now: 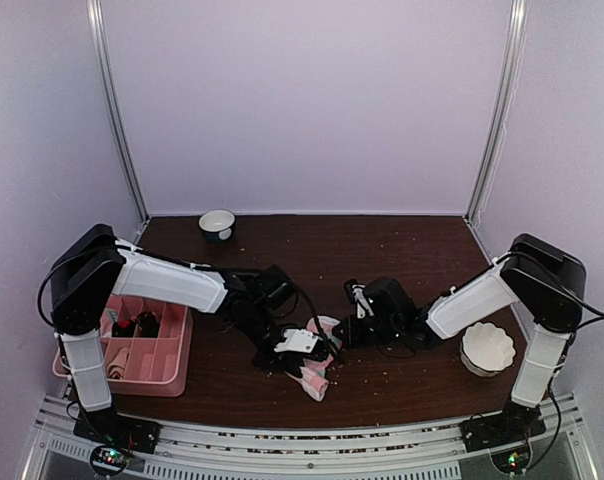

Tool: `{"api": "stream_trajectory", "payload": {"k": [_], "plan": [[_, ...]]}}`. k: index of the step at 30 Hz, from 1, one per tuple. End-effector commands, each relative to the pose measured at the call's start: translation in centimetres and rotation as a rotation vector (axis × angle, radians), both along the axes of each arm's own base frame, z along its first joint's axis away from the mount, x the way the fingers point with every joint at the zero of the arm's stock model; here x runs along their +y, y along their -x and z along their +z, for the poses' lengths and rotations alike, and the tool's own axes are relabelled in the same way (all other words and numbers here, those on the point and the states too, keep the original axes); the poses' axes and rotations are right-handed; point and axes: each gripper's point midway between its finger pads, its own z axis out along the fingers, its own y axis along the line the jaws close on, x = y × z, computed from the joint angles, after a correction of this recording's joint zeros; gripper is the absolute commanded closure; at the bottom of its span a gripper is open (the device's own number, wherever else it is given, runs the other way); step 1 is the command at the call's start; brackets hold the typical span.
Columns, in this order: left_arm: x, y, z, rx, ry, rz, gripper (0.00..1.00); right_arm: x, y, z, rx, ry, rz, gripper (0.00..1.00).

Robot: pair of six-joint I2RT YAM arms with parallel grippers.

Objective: Roll the socks
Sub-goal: Roll the sock.

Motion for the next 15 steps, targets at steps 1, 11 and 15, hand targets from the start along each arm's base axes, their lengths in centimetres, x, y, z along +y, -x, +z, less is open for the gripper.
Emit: {"api": "stream_trajectory", "payload": {"k": [1,11,15], "plan": [[3.7,0.9,-2.8,0.109,-0.170,0.098,1.00,-6.0,0.8,-5.5,0.065,0.244,-0.122,1.00],[4.1,-0.8,-3.7,0.395,-0.231,0.220,1.00,-6.1,0.7,-5.6,0.040,0.238,-0.114,1.00],[4.0,-1.6,-4.3,0.513,-0.251,0.266,1.00,-6.5,0.9,-4.9,0.002,0.212,-0.118,1.00]]}}
